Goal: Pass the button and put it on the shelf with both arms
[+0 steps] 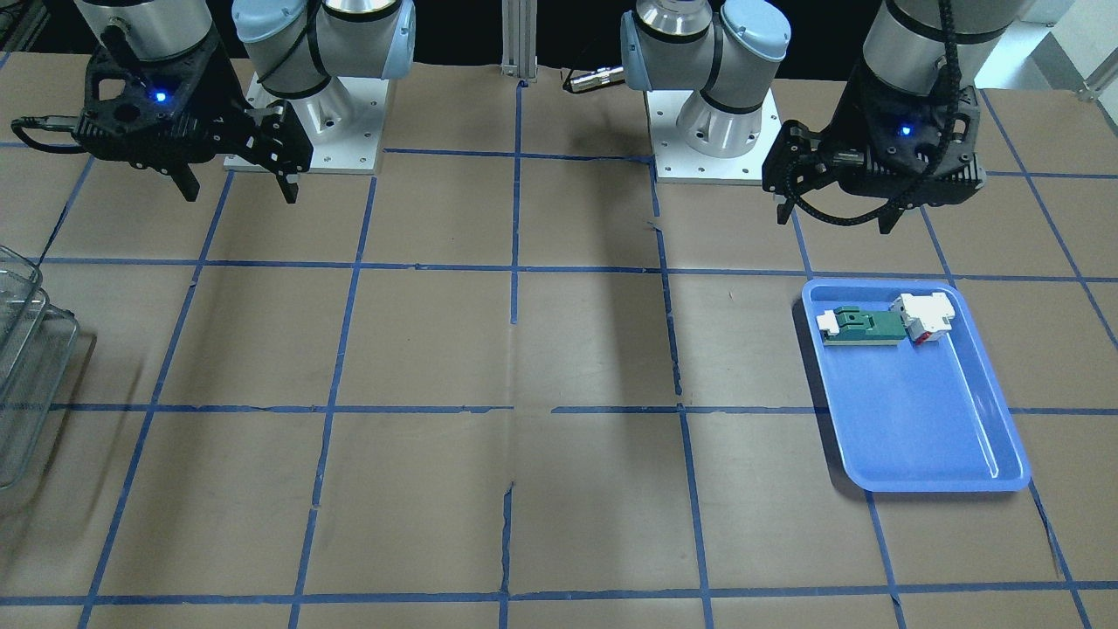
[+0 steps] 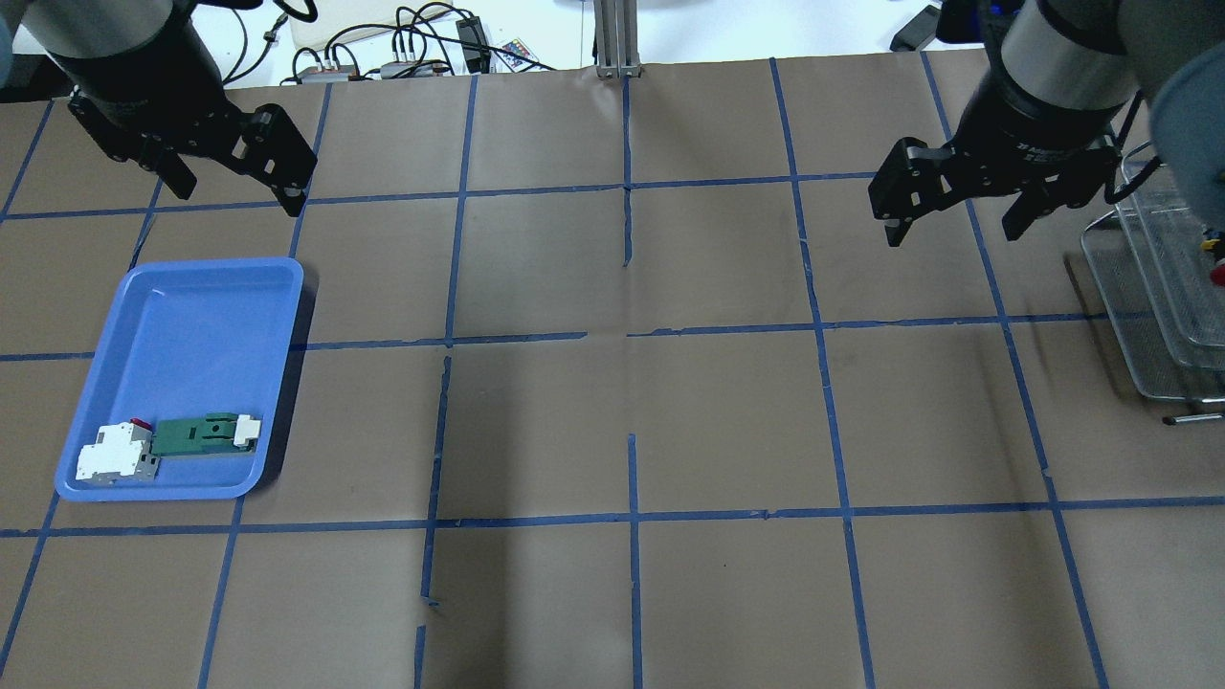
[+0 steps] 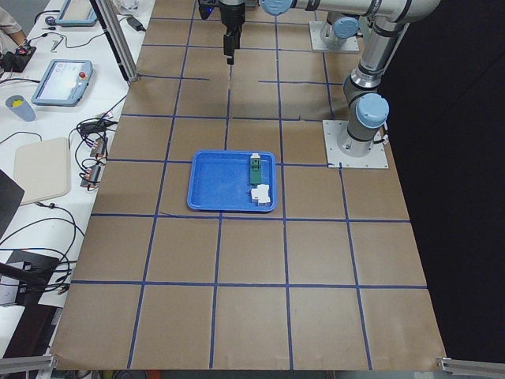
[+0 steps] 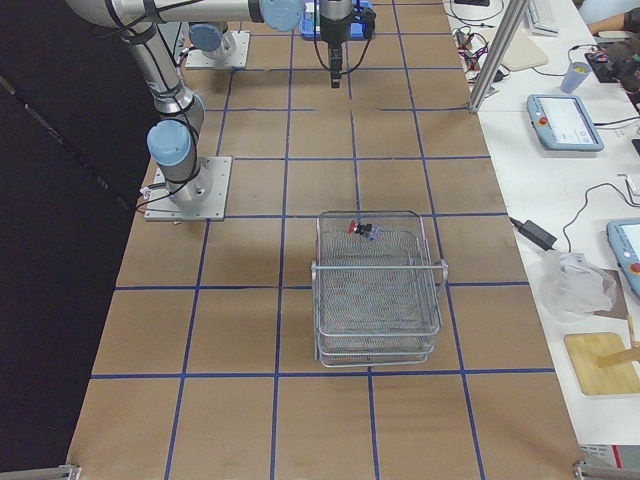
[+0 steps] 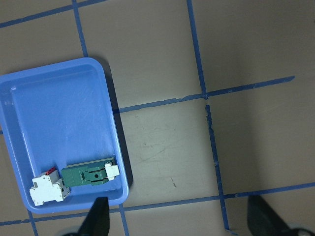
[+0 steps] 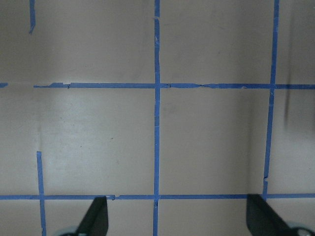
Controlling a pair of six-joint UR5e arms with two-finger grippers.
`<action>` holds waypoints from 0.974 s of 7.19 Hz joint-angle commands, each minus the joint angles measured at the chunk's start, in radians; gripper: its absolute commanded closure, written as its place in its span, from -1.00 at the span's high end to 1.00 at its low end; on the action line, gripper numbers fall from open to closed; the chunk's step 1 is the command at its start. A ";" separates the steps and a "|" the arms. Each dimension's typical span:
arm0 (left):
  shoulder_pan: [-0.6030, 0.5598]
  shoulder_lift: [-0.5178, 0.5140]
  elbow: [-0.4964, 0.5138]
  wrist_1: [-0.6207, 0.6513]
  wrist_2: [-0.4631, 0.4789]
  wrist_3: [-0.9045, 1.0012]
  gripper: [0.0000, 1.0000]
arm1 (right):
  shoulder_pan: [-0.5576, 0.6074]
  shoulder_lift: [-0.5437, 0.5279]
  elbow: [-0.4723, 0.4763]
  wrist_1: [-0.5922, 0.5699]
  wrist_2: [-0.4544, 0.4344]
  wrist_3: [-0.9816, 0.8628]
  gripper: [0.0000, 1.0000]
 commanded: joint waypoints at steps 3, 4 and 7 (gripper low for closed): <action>0.000 0.000 0.000 0.002 0.000 0.001 1.00 | 0.038 0.006 0.003 0.017 0.030 0.002 1.00; 0.002 0.000 0.000 0.002 0.000 0.001 1.00 | 0.022 0.008 0.012 0.014 0.044 -0.018 1.00; 0.002 0.000 0.000 0.002 0.000 0.001 1.00 | 0.010 0.006 0.014 0.017 0.035 -0.012 1.00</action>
